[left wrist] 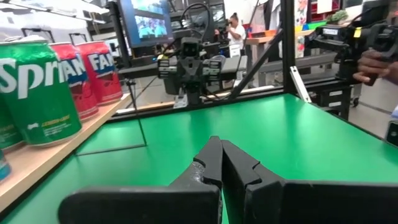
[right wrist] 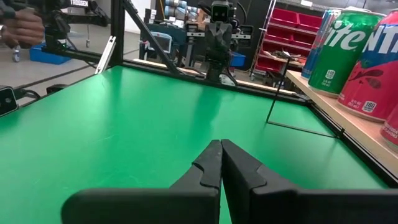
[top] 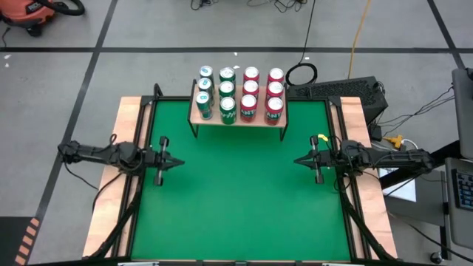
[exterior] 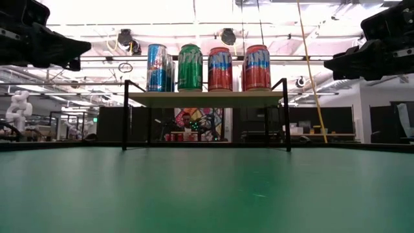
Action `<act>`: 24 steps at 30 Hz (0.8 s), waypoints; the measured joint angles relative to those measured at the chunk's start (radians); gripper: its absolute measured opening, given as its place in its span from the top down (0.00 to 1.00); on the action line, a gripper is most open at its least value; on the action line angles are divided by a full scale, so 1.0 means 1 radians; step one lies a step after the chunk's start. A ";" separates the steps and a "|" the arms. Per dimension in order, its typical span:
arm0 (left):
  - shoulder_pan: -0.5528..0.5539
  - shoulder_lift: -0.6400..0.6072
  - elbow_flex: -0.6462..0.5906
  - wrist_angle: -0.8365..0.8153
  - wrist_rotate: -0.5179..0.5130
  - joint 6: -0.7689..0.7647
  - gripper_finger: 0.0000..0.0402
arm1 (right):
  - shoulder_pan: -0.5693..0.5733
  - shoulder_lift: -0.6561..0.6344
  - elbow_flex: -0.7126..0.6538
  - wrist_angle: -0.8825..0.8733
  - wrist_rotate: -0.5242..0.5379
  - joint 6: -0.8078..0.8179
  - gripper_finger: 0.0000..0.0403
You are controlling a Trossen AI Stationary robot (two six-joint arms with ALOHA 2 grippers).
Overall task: Place canned beverage on shelf
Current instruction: Return to Home Position
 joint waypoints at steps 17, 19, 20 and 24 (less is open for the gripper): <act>0.089 0.000 -0.001 -0.005 0.130 -0.077 1.00 | 0.000 0.000 0.000 0.002 -0.002 0.083 1.00; 0.089 0.000 -0.001 -0.006 0.123 -0.078 1.00 | 0.000 0.000 0.000 0.003 -0.002 0.100 1.00; 0.089 0.000 -0.001 -0.006 0.123 -0.079 1.00 | 0.000 0.000 0.000 0.004 -0.002 0.102 1.00; 0.089 0.000 -0.001 -0.006 0.121 -0.108 1.00 | 0.000 0.000 0.000 0.006 -0.002 0.104 1.00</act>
